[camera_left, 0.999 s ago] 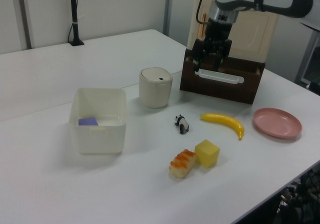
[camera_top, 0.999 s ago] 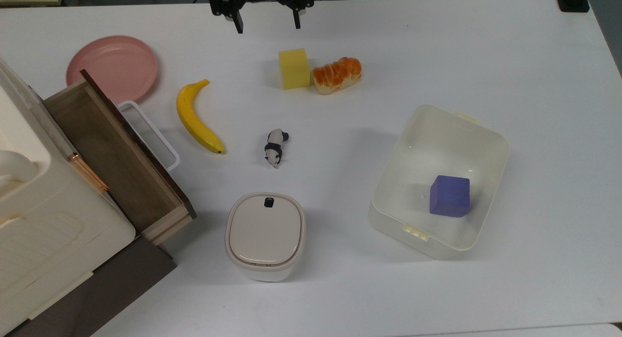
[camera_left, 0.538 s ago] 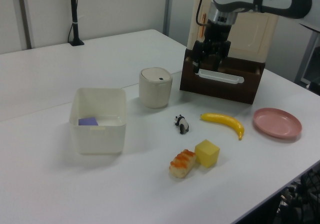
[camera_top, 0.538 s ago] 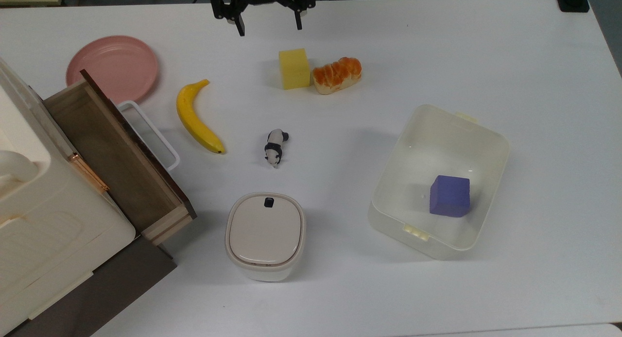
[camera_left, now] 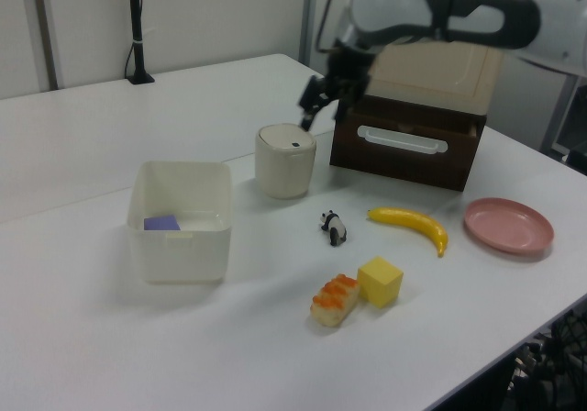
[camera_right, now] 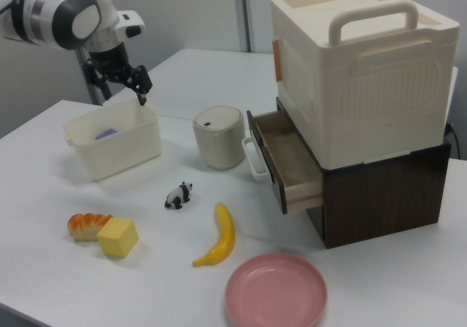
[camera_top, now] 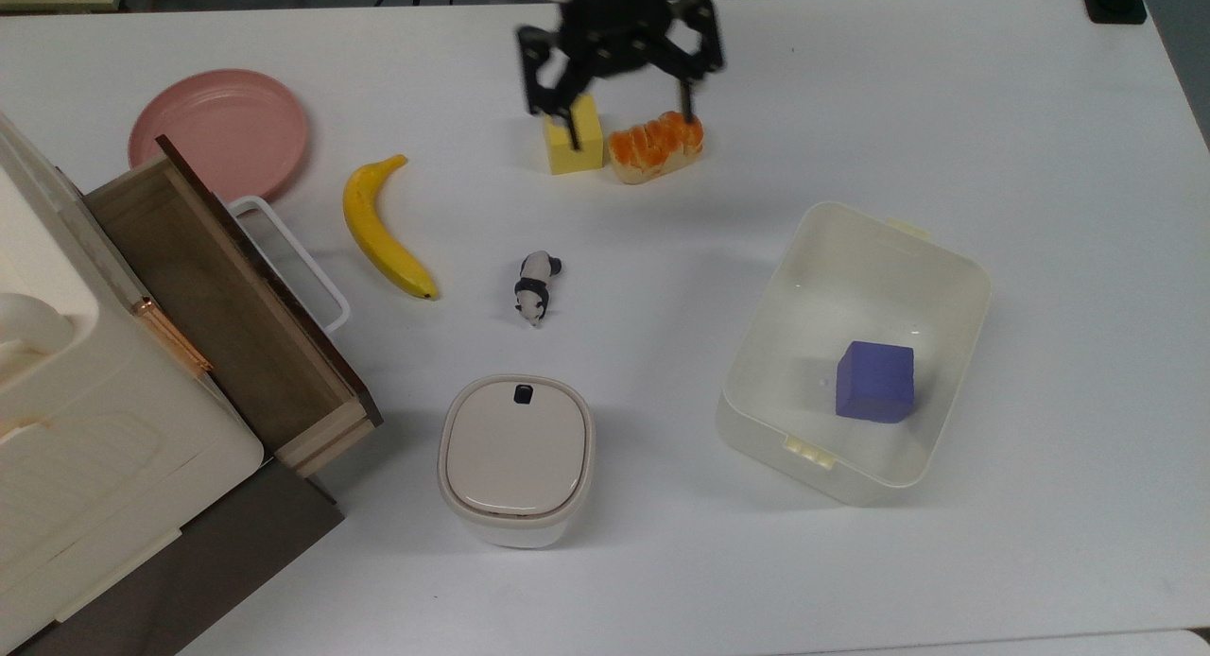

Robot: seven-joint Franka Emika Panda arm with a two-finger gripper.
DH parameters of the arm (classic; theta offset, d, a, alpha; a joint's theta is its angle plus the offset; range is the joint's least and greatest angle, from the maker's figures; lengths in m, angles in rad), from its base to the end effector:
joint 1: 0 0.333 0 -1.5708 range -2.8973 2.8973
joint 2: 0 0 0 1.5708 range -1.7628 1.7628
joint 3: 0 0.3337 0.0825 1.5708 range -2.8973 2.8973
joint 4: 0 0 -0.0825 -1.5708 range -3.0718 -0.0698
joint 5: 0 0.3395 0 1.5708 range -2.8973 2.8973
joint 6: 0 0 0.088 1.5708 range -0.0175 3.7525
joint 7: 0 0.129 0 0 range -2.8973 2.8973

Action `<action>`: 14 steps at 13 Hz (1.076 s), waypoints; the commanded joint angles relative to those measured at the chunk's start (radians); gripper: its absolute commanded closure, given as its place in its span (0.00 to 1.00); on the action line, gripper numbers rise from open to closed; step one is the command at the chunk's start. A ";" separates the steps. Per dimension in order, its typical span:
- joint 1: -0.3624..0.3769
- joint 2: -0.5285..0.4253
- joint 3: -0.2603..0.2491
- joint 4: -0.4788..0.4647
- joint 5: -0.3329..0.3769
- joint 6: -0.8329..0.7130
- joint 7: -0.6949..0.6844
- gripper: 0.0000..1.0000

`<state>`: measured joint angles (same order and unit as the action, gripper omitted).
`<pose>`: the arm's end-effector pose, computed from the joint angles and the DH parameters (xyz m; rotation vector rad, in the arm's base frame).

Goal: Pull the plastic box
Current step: 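Move the gripper over the translucent plastic box and lower it inside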

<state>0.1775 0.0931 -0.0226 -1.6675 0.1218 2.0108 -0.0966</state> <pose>0.5709 0.0995 0.5719 -2.9805 -0.3198 -0.3718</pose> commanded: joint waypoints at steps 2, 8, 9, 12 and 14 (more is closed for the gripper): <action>0.076 0.131 0.006 0.118 -0.036 0.100 -0.193 0.00; 0.079 0.315 0.099 0.256 -0.077 0.134 -0.566 0.00; 0.080 0.345 0.110 0.282 -0.102 0.134 -0.565 0.00; 0.122 0.422 0.119 0.305 -0.136 0.233 -0.561 0.00; 0.135 0.431 0.119 0.286 -0.139 0.247 -0.565 0.00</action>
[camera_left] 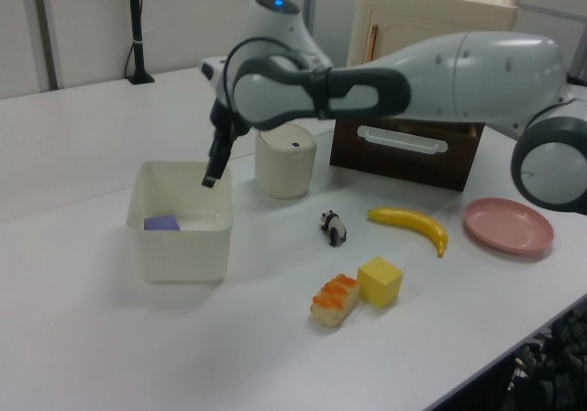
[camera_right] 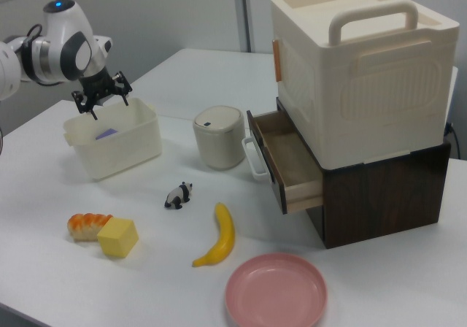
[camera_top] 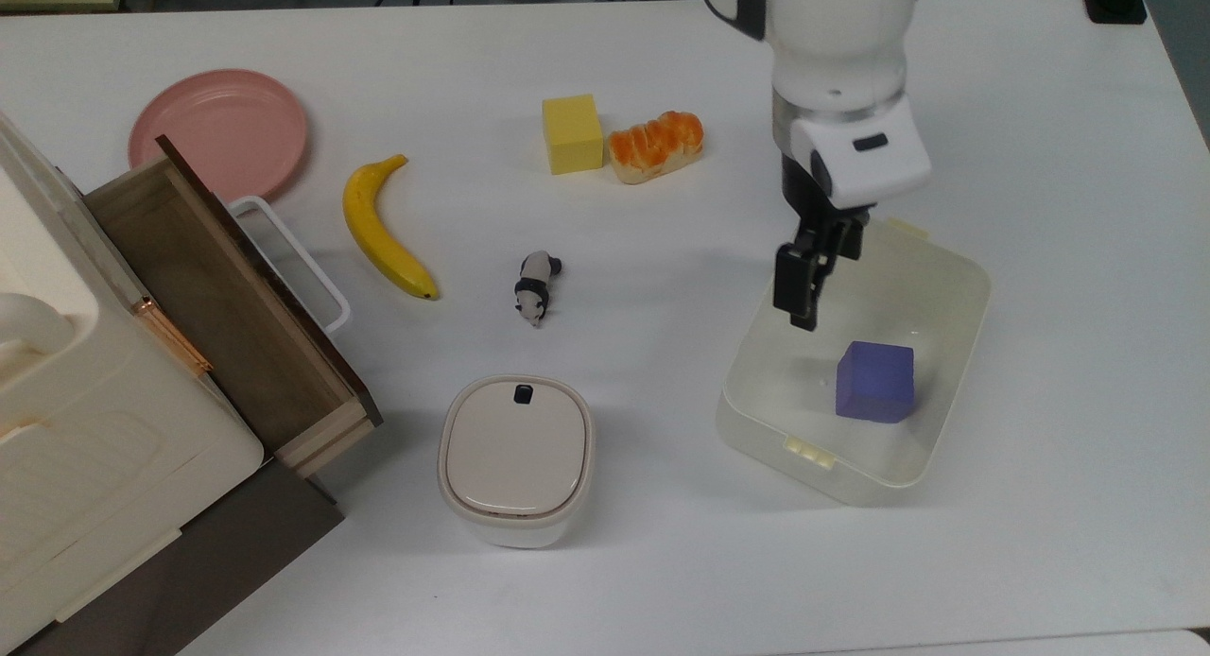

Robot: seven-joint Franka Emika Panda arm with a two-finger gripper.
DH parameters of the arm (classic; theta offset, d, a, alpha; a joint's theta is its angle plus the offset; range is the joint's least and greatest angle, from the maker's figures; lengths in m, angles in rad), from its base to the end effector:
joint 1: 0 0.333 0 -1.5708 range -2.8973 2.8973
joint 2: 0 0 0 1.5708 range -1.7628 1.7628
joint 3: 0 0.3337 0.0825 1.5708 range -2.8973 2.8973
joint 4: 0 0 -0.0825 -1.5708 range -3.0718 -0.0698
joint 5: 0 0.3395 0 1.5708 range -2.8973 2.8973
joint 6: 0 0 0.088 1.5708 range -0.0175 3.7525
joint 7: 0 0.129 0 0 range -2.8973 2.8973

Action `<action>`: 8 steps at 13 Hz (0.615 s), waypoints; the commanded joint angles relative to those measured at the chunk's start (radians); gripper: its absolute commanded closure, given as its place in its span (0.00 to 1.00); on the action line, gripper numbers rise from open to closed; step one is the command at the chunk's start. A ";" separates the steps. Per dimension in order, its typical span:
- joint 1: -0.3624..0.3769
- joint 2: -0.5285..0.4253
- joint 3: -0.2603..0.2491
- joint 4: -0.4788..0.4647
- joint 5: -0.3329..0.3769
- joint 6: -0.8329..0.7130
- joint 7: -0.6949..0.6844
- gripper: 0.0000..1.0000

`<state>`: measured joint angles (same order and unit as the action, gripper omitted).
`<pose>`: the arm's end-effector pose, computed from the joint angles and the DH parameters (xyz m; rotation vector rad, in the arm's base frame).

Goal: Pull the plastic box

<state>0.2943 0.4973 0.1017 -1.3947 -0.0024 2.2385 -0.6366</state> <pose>0.6573 0.2582 0.4679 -2.7035 -1.4998 -0.5492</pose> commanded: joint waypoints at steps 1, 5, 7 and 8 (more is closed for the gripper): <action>0.020 0.035 -0.005 0.002 -0.028 0.019 -0.025 0.00; 0.036 0.066 -0.004 -0.020 -0.083 0.019 -0.025 0.00; 0.034 0.063 -0.004 -0.024 -0.083 0.016 -0.026 0.00; 0.032 0.058 -0.004 -0.046 -0.085 0.015 -0.026 0.00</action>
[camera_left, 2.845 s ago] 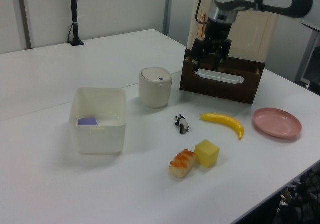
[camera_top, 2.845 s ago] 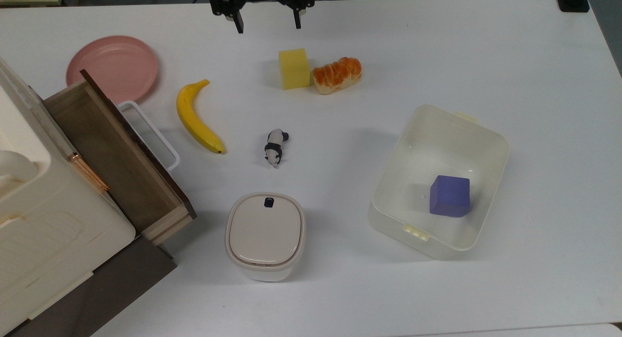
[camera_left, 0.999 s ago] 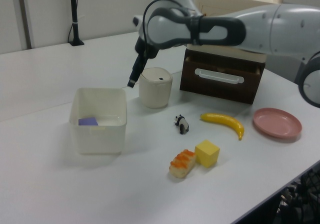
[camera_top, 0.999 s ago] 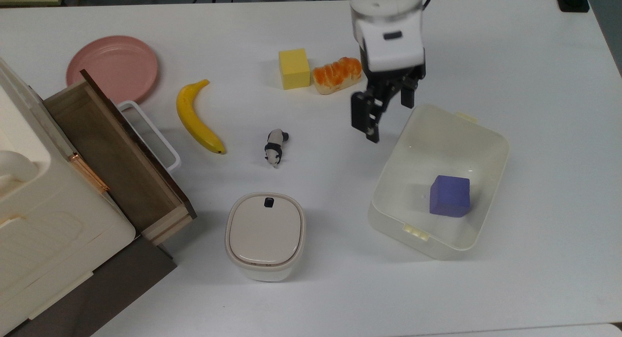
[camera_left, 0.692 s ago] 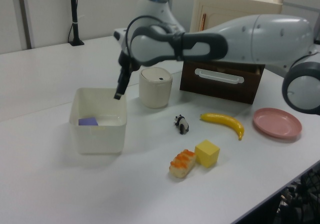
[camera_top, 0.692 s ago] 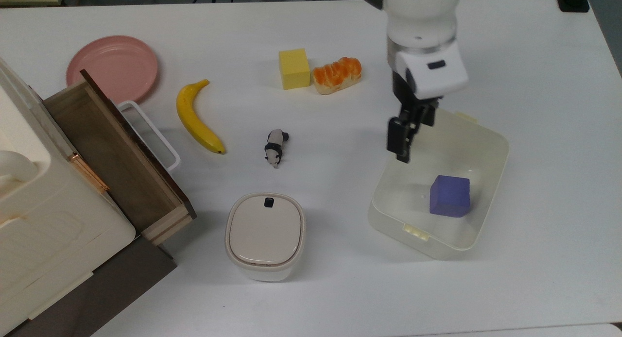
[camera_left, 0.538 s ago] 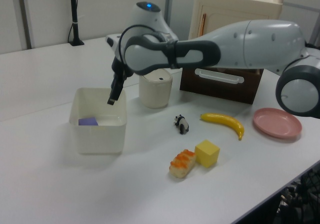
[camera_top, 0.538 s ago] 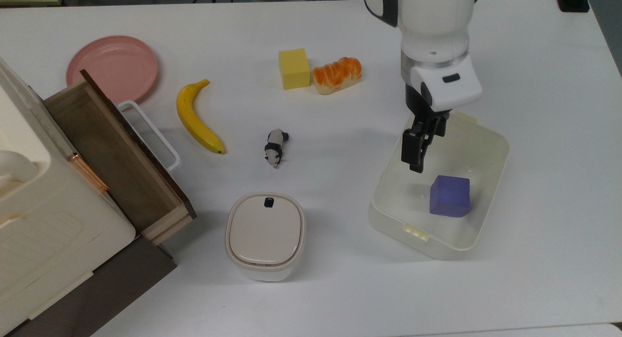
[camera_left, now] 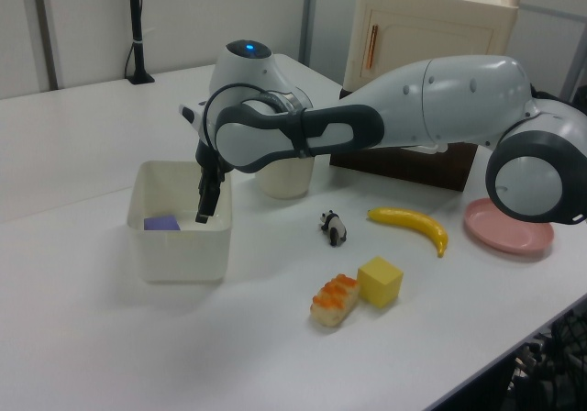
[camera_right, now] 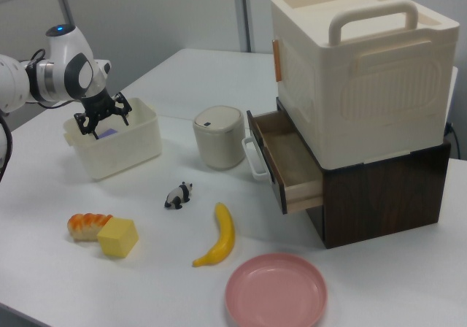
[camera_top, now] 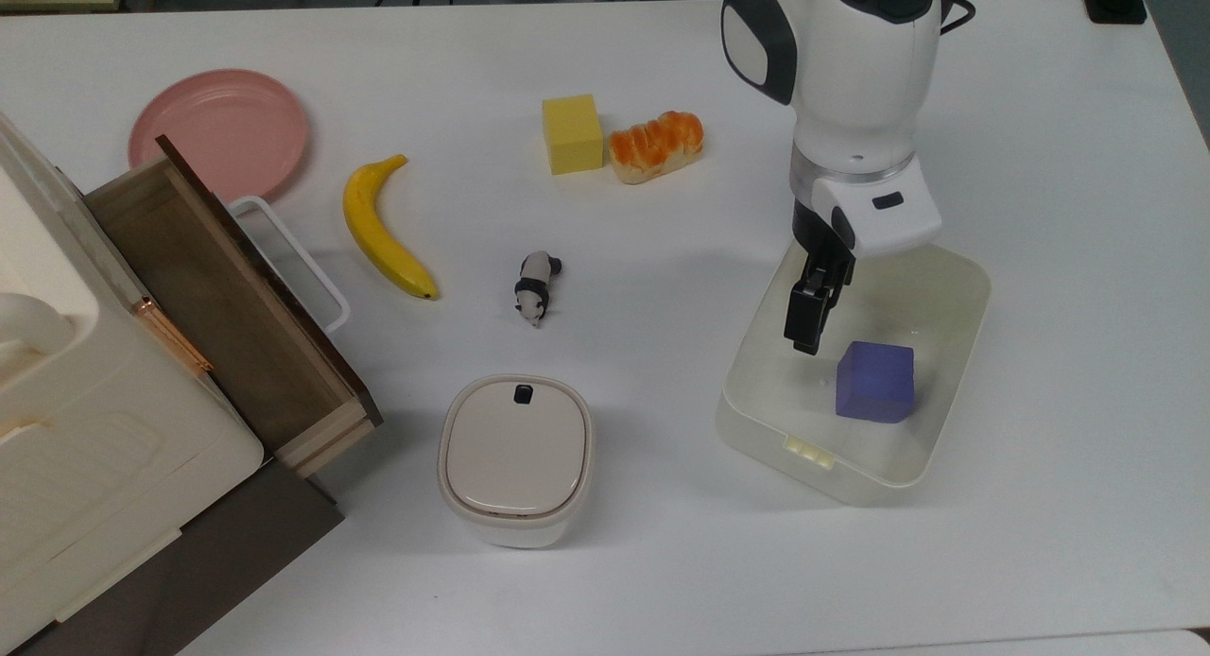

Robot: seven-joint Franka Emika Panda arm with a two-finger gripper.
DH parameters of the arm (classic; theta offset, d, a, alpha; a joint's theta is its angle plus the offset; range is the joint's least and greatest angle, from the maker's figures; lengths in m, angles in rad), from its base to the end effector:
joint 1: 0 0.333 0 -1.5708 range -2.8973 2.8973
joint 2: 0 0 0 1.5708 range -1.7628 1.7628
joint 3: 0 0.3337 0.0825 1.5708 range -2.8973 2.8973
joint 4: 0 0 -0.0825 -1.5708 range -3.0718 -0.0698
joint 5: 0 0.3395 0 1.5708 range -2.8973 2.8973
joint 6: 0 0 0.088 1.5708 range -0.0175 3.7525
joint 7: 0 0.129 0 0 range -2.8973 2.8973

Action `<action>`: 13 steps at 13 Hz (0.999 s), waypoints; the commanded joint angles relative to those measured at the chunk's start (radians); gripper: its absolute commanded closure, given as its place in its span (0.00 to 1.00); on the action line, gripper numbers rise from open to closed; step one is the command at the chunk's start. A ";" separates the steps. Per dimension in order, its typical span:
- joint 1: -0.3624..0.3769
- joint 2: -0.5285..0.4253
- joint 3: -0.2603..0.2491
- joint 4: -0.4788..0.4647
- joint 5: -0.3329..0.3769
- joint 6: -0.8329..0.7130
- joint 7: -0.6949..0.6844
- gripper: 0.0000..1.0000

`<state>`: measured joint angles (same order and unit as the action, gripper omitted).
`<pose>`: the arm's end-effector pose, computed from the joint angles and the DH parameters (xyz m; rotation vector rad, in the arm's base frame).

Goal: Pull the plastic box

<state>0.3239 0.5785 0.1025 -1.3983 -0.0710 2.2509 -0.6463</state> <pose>0.6593 0.2782 0.4102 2.6328 1.5876 0.4250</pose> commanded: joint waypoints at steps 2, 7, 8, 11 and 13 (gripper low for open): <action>-0.002 -0.041 -0.006 -0.076 -0.018 -0.001 -0.018 0.00; -0.011 -0.150 -0.006 -0.229 -0.015 -0.005 -0.015 0.00; -0.011 -0.163 -0.007 -0.247 -0.015 -0.005 -0.015 0.00; -0.023 -0.198 -0.009 -0.295 -0.015 -0.062 -0.015 0.00; -0.025 -0.216 -0.014 -0.297 -0.015 -0.135 -0.015 0.00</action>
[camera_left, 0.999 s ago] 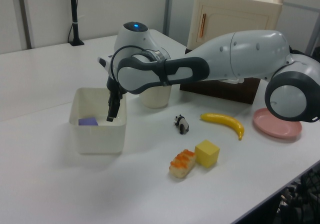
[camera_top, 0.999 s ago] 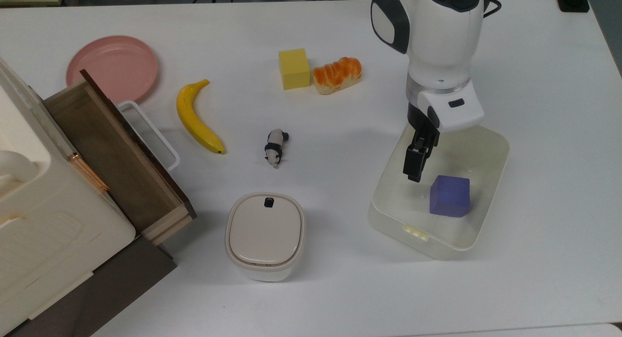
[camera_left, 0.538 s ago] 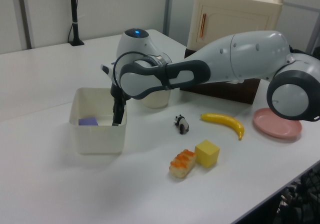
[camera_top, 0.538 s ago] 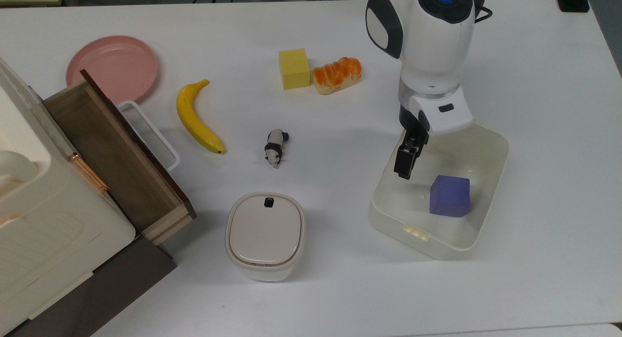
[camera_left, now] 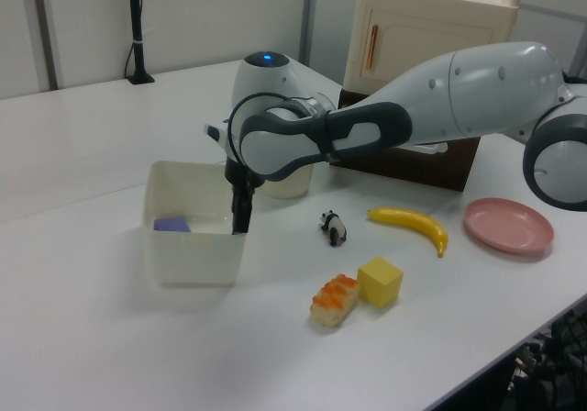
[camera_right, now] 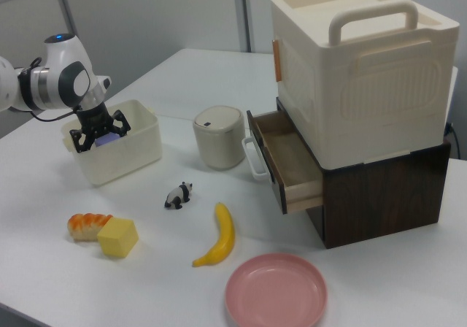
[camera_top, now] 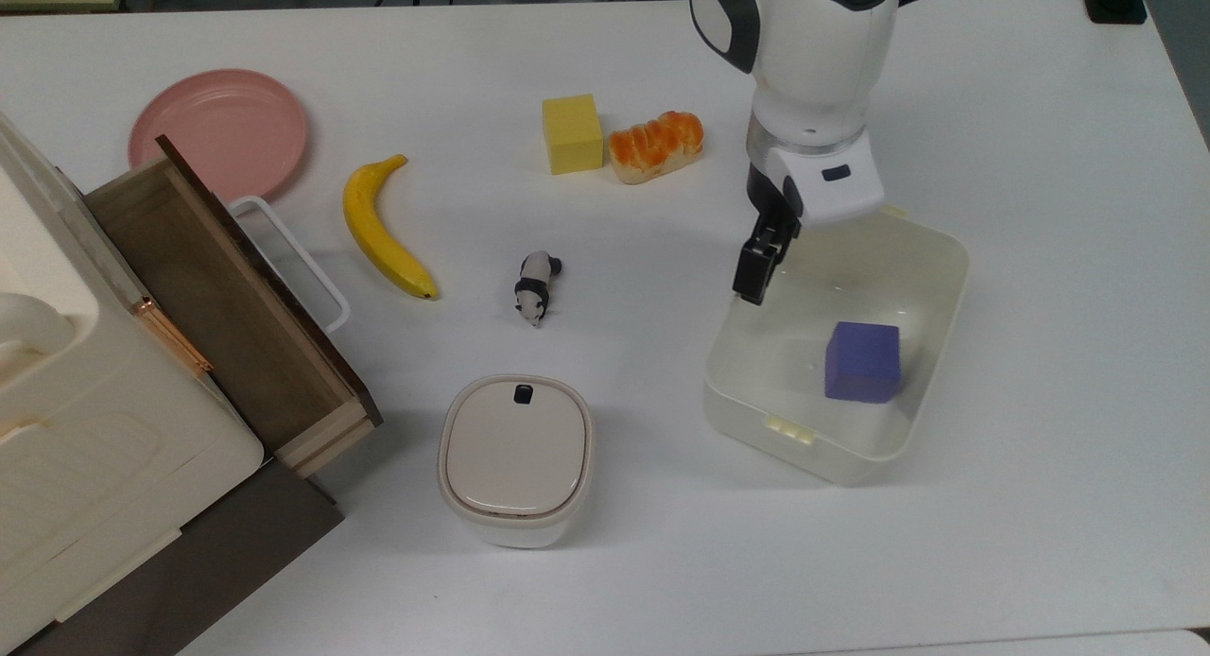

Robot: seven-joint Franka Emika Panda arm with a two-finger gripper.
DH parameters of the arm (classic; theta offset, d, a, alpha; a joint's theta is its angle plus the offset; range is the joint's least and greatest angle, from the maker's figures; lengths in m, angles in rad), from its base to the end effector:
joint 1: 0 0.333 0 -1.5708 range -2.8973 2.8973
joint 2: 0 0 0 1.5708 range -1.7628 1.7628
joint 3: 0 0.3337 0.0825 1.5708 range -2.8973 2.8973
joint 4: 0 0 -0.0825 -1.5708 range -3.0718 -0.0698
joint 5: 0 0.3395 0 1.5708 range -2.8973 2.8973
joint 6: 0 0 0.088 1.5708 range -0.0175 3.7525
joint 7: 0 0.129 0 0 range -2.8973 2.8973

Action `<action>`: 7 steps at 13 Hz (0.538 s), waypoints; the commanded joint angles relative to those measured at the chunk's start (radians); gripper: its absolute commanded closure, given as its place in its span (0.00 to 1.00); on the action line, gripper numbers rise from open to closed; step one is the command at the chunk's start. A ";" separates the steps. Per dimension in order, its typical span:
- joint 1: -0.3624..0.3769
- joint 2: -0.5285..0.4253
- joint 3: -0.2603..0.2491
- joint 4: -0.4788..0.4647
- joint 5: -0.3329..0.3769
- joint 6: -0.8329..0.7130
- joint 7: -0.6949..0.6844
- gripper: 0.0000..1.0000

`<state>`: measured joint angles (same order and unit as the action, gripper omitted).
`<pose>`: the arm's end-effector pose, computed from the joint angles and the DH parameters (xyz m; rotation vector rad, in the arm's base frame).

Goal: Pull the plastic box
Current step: 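Drag the plastic box toward the bread roll with the gripper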

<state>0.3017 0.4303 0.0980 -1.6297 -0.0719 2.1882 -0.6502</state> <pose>0.6094 0.2439 0.3996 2.6604 1.5878 0.1969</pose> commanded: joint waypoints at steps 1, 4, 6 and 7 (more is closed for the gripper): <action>-0.004 -0.077 -0.011 -0.065 -0.014 -0.108 -0.012 0.00; -0.009 -0.097 -0.011 -0.065 -0.014 -0.197 -0.011 0.00; -0.016 -0.108 -0.014 -0.067 -0.014 -0.234 -0.011 0.00; -0.024 -0.111 -0.014 -0.068 -0.014 -0.260 -0.012 0.00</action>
<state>0.2884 0.3765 0.0938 -1.6421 -0.0719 1.9748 -0.6502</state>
